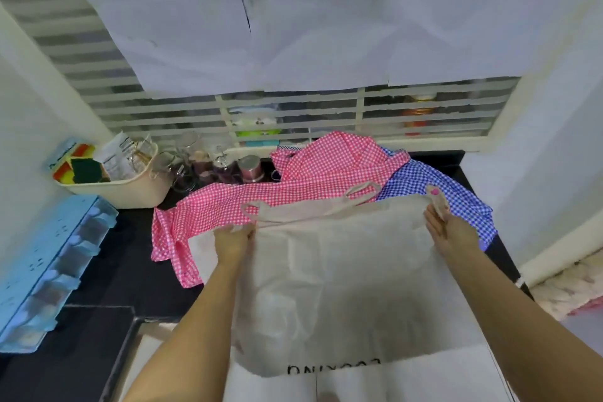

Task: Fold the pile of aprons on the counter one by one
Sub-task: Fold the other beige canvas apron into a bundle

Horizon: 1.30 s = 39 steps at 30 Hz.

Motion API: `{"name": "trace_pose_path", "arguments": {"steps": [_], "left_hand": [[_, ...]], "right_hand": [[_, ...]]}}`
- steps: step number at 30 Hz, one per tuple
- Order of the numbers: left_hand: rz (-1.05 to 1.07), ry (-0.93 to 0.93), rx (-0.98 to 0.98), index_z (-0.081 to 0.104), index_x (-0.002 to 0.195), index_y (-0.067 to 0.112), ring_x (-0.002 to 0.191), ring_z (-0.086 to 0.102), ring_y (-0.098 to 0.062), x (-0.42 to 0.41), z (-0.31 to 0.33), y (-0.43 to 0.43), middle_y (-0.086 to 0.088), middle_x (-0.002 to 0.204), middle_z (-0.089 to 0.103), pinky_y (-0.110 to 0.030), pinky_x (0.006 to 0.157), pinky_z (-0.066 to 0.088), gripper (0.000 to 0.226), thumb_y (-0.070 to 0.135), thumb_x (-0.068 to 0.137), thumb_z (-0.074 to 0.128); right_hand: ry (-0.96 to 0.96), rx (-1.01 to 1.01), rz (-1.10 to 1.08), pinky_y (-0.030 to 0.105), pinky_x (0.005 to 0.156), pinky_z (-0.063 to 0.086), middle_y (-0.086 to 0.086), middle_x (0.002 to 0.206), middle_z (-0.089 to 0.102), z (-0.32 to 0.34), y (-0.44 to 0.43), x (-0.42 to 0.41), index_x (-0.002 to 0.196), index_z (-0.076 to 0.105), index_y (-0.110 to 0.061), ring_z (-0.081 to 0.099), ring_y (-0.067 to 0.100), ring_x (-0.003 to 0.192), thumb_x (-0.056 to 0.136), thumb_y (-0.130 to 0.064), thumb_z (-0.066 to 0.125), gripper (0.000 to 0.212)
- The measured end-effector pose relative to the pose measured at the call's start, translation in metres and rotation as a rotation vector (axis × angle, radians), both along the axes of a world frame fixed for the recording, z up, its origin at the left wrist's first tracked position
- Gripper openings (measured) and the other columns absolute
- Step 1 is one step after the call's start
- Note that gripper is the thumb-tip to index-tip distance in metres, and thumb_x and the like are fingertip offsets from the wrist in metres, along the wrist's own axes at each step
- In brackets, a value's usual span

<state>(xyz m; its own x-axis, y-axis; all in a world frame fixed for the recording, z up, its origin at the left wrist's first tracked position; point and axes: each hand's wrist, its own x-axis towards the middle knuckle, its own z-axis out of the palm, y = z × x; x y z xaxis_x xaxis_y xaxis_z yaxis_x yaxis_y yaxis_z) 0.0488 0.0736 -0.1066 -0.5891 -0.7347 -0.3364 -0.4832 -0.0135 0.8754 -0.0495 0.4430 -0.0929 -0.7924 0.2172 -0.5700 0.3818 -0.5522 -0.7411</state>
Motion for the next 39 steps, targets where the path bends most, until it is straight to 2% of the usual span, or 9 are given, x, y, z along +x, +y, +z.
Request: {"name": "trace_pose_path", "arguments": {"steps": [7, 10, 13, 16, 22, 27, 30, 34, 39], "left_hand": [[-0.795, -0.340, -0.256, 0.014, 0.153, 0.024, 0.147, 0.010, -0.019, -0.022, -0.050, 0.004, 0.000, 0.160, 0.011, -0.041, 0.118, 0.015, 0.111, 0.046, 0.068, 0.082], [-0.864, -0.445, -0.432, 0.002, 0.152, 0.037, 0.148, -0.007, -0.027, -0.027, -0.057, 0.017, -0.001, 0.161, -0.010, -0.060, 0.114, 0.011, 0.107, 0.049, 0.075, 0.074], [-0.819, -0.389, -0.480, -0.006, 0.151, 0.037, 0.148, -0.009, -0.026, -0.020, -0.060, 0.025, -0.001, 0.160, -0.015, -0.061, 0.113, 0.012, 0.111, 0.043, 0.075, 0.074], [-0.774, -0.384, -0.500, -0.011, 0.151, 0.030, 0.148, -0.007, -0.020, -0.011, -0.065, 0.021, -0.004, 0.160, -0.016, -0.054, 0.116, 0.013, 0.117, 0.039, 0.074, 0.076], [-0.804, -0.423, -0.502, -0.013, 0.151, 0.028, 0.147, -0.013, -0.017, -0.010, -0.065, 0.018, -0.004, 0.159, -0.019, -0.048, 0.118, 0.004, 0.117, 0.041, 0.075, 0.074], [-0.798, -0.406, -0.503, -0.014, 0.150, 0.032, 0.147, -0.016, -0.014, -0.011, -0.066, 0.014, 0.001, 0.158, -0.021, -0.044, 0.120, 0.001, 0.117, 0.043, 0.074, 0.075], [-0.807, -0.405, -0.512, -0.015, 0.149, 0.033, 0.146, -0.016, -0.014, -0.011, -0.068, 0.013, 0.008, 0.153, -0.026, -0.041, 0.118, -0.004, 0.116, 0.046, 0.076, 0.074], [-0.812, -0.415, -0.455, -0.011, 0.151, 0.033, 0.145, -0.019, -0.011, -0.017, -0.069, 0.010, 0.007, 0.156, -0.024, -0.039, 0.116, -0.010, 0.113, 0.045, 0.077, 0.074], [-0.709, -0.295, -0.472, 0.011, 0.153, 0.022, 0.148, 0.004, -0.015, -0.017, -0.068, 0.010, 0.004, 0.160, 0.001, -0.027, 0.117, 0.005, 0.092, 0.030, 0.083, 0.070]], "right_hand": [[0.278, 1.031, 0.368, 0.016, 0.077, 0.036, 0.008, 0.114, 0.057, -0.016, -0.056, -0.024, 0.120, 0.055, -0.012, 0.055, 0.021, 0.098, 0.083, -0.009, 0.069, 0.040], [0.656, 1.206, 0.685, 0.015, 0.073, 0.045, 0.009, 0.103, 0.062, -0.024, -0.103, -0.032, 0.099, 0.066, -0.008, 0.058, 0.019, 0.084, 0.083, 0.005, 0.063, 0.020], [0.638, 1.296, 1.018, 0.038, 0.085, 0.049, 0.010, 0.105, 0.066, -0.036, -0.135, -0.054, 0.101, 0.066, -0.006, 0.060, 0.028, 0.095, 0.085, -0.002, 0.060, 0.017], [0.563, 1.390, 1.343, 0.028, 0.074, 0.043, 0.004, 0.093, 0.065, -0.037, -0.151, -0.076, 0.095, 0.066, -0.009, 0.060, 0.019, 0.088, 0.083, -0.018, 0.070, 0.015], [0.120, 1.143, 1.884, 0.020, 0.047, 0.039, 0.002, 0.056, 0.050, -0.022, -0.175, -0.098, 0.064, 0.048, -0.016, 0.045, 0.013, 0.044, 0.085, -0.050, 0.064, 0.043], [-0.017, 0.743, 1.562, 0.020, 0.047, 0.036, -0.001, 0.056, 0.051, 0.016, -0.183, -0.149, 0.069, 0.056, -0.010, 0.042, 0.009, 0.045, 0.088, -0.018, 0.065, 0.023], [0.089, 0.651, 1.087, 0.023, 0.065, 0.050, 0.015, 0.092, 0.065, 0.024, -0.195, -0.176, 0.091, 0.063, -0.005, 0.059, 0.017, 0.072, 0.092, -0.014, 0.058, 0.010], [0.647, 1.210, 0.838, 0.012, 0.089, 0.038, 0.007, 0.125, 0.050, 0.025, -0.219, -0.156, 0.123, 0.052, -0.010, 0.050, 0.010, 0.099, 0.095, -0.013, 0.053, 0.027], [0.775, 0.784, 1.691, 0.016, 0.081, 0.043, -0.009, 0.102, 0.062, -0.021, -0.244, -0.054, 0.110, 0.064, -0.013, 0.057, 0.001, 0.089, 0.091, 0.006, 0.048, 0.031]]}}
